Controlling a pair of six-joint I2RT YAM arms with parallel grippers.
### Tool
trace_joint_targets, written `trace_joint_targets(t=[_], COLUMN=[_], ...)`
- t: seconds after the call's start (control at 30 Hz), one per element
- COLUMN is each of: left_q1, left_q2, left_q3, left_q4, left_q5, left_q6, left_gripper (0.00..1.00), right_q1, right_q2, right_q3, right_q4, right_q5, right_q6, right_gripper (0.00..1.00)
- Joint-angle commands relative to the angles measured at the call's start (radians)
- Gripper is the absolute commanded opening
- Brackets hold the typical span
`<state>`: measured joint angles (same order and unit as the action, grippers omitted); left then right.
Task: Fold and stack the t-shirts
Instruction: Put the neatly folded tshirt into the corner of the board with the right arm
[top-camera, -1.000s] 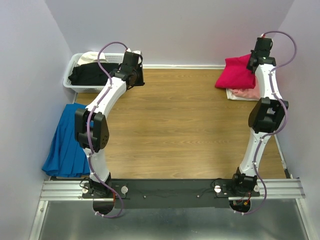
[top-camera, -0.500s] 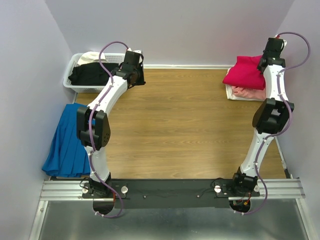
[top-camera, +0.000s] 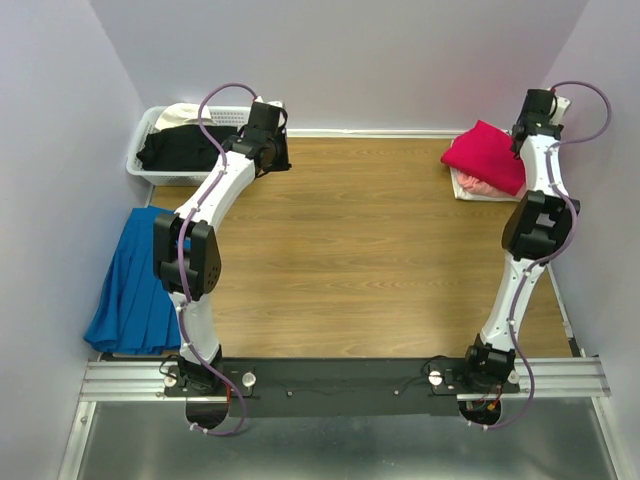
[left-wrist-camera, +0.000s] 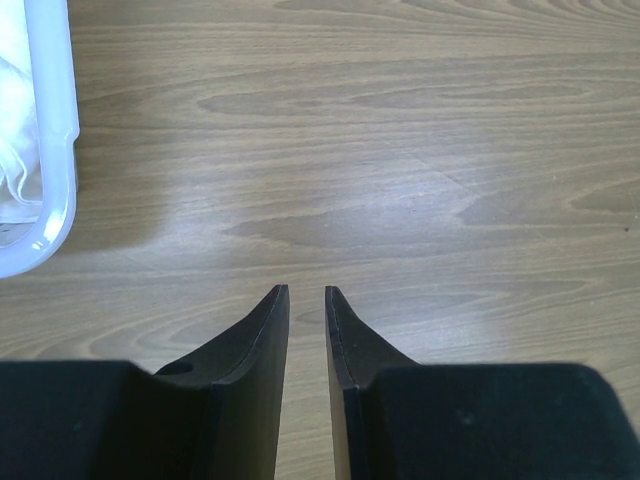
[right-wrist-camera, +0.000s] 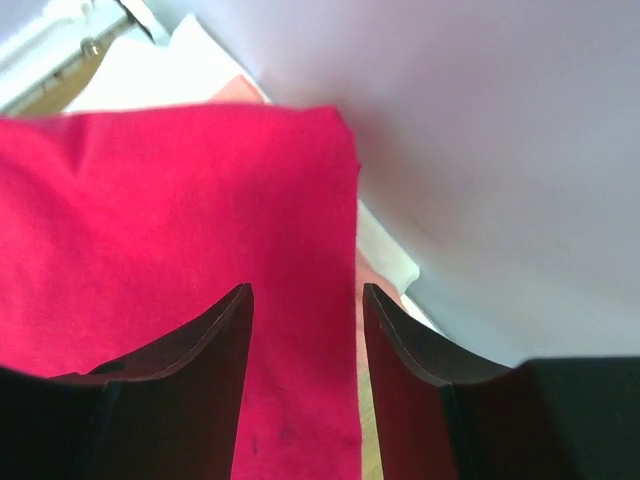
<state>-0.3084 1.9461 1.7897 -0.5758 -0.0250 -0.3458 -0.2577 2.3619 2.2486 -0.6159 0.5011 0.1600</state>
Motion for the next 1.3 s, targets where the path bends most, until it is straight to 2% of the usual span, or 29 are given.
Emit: trace_joint_targets(t=[0.0,0.23,0.37,0.53,0.7,1.0,1.27], left_q1=[-0.008,-0.015,-0.017,-0.017,-0.017,-0.017,-0.017], left_q2=[0.008,0.016,0.005,-0.024,-0.029,0.011,0.007], left_q3=[0.013,-0.006,-0.029,-0.082,-0.096,0.010,-0.003], left_q4=[0.002,0.022,0.036,0.059,0.062,-0.021,-0.032], left_q5=[0.019,0.020,0.020,0.059,0.073,0.053,0.062], left_q6=[-0.012,-0.018,-0.015,-0.007,0.013,0.039,0.042], left_gripper=[0.30,0.29,0.29,0.29,0.29,0.29,0.29], right_q1=[-0.003,0.049,0.057,0.054,0.054,0.054,0.052], right_q2=[-0.136,-0.272,-0.363,-0.391,-0.395,-0.360,-0.377], right_q3=[-0.001,-0.178,-0.332,-0.507,-0.561,-0.652,-0.696], right_q4=[0.021,0.021,0.022,0.030,0.050,0.125,0.133], right_q5=[-0.031,-0.165,-0.205,-0.253,-0.249,-0.291,-0.162], right_q6=[0.050,0.082,0.162,0.225,0.269,0.280,0.285], right_gripper=[0.57,0.58,0.60,0.62,0.62,0.62,0.63])
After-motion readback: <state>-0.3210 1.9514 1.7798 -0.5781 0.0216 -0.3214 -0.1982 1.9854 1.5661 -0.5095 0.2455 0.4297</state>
